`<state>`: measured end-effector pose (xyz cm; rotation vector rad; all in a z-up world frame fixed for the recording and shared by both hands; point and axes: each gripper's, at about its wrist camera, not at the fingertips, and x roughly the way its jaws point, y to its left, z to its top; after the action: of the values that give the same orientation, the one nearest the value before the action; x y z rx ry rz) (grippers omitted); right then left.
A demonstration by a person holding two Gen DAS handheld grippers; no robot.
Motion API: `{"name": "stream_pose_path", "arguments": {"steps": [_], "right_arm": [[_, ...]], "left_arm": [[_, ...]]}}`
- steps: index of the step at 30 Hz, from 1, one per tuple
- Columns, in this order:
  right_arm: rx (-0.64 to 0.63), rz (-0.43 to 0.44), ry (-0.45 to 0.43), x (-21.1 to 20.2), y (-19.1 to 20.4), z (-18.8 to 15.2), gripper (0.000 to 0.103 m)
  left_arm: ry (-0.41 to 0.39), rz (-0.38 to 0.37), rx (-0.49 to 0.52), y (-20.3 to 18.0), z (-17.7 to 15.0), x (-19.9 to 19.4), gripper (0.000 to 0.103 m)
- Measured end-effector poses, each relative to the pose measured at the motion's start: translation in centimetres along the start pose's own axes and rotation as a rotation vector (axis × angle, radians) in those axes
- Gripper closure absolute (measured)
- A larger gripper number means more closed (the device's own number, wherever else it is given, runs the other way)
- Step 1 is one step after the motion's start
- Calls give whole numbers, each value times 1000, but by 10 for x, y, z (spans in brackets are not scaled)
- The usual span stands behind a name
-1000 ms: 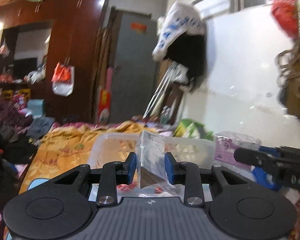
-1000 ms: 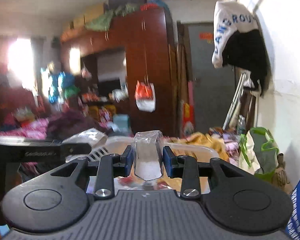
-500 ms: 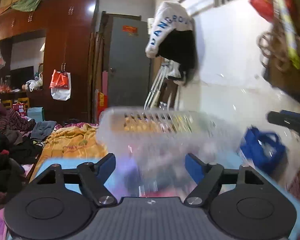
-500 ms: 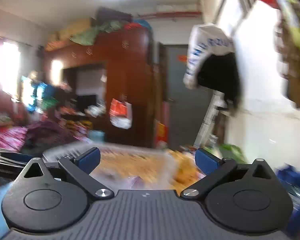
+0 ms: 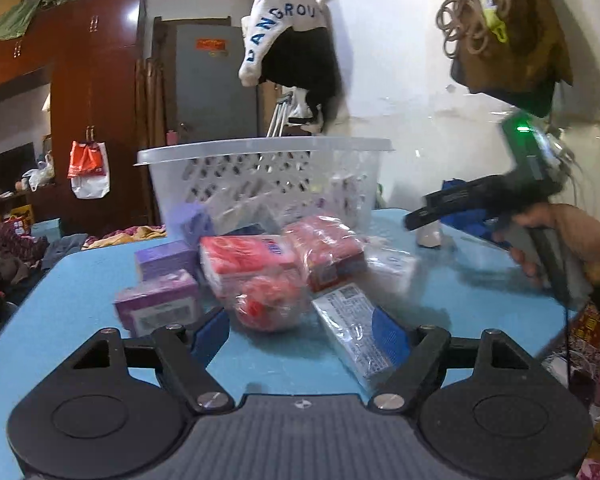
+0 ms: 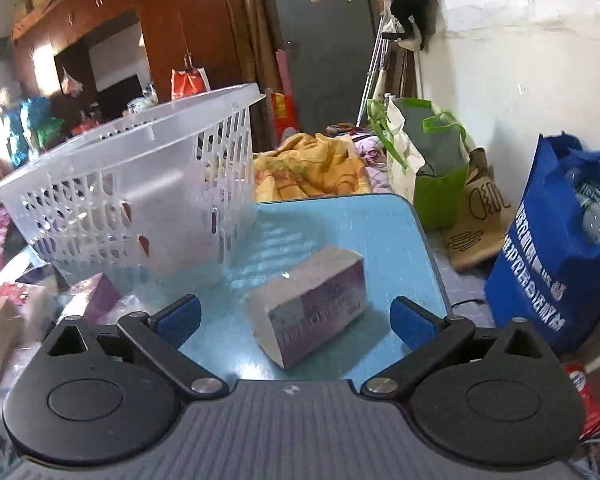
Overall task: Organize objects
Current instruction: 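Grasp the clear-wrapped grey box with the left tool while the right tool grasps the purple-white box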
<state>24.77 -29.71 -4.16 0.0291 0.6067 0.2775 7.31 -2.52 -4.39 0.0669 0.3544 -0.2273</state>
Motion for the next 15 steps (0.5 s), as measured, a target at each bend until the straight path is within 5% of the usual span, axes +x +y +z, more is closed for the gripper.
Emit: {"name": "stream_pose_path", "arguments": {"steps": [2, 7, 15], "right_arm": [[-15, -17, 32, 8, 3, 3, 7], [-9, 5, 37, 8, 3, 6, 50], [-39, 77, -20, -19, 15, -6, 57]], "left_arm": [[-3, -3, 4, -6, 1, 1, 21], [-7, -28, 28, -24, -3, 2, 21], [-21, -41, 51, -45, -6, 5, 21]]}}
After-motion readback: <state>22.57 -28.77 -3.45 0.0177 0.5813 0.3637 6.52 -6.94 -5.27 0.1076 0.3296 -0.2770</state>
